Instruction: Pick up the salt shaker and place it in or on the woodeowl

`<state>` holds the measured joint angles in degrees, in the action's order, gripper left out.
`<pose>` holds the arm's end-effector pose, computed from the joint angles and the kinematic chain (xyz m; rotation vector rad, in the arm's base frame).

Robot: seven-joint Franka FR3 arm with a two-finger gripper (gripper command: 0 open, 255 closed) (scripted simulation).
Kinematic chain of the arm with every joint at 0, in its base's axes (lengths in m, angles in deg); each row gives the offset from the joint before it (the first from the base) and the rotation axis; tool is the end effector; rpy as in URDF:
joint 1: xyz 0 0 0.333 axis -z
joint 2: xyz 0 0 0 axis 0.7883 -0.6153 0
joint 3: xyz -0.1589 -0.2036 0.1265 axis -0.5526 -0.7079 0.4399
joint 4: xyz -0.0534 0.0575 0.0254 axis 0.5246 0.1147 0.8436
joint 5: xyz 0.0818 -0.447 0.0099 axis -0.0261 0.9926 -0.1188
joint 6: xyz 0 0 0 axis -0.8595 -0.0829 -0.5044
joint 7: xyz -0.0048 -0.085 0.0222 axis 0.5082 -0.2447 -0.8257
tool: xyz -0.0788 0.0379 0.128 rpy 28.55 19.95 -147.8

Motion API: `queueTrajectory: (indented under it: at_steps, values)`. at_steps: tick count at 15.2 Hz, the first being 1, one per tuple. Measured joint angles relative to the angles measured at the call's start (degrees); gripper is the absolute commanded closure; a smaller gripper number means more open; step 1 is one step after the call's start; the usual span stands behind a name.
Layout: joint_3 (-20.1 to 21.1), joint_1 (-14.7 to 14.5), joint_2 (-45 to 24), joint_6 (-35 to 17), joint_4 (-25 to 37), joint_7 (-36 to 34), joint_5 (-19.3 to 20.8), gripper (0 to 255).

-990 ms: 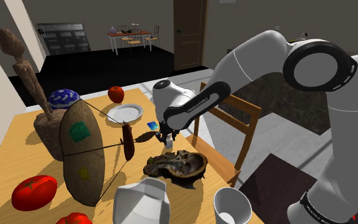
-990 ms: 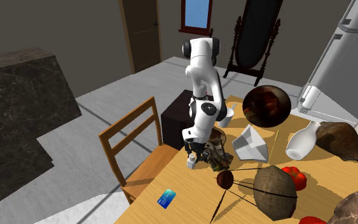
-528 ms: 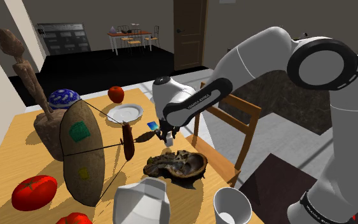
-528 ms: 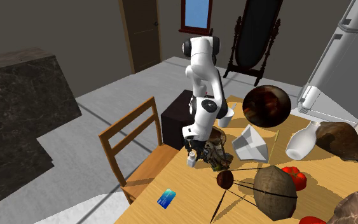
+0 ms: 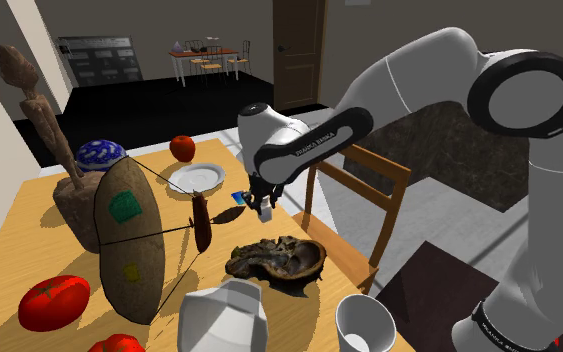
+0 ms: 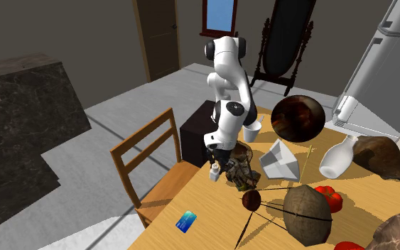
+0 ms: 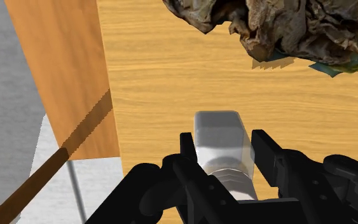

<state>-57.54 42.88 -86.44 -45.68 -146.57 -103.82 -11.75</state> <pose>0.6430 0.2312 0.2159 3.0115 -0.2622 0.1204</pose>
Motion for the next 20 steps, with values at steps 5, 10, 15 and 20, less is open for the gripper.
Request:
queueTrajectory:
  at_steps: [5,10,15,20]
  values:
    - [0.3,0.3,1.7,3.1,1.5,1.0,-0.9,255]
    - [0.6,0.4,3.5,6.4,3.1,1.9,-1.7,255]
    - [0.9,0.4,4.8,9.5,5.0,2.5,-2.4,255]
    - [1.0,0.5,5.9,12.8,7.3,3.3,-3.0,255]
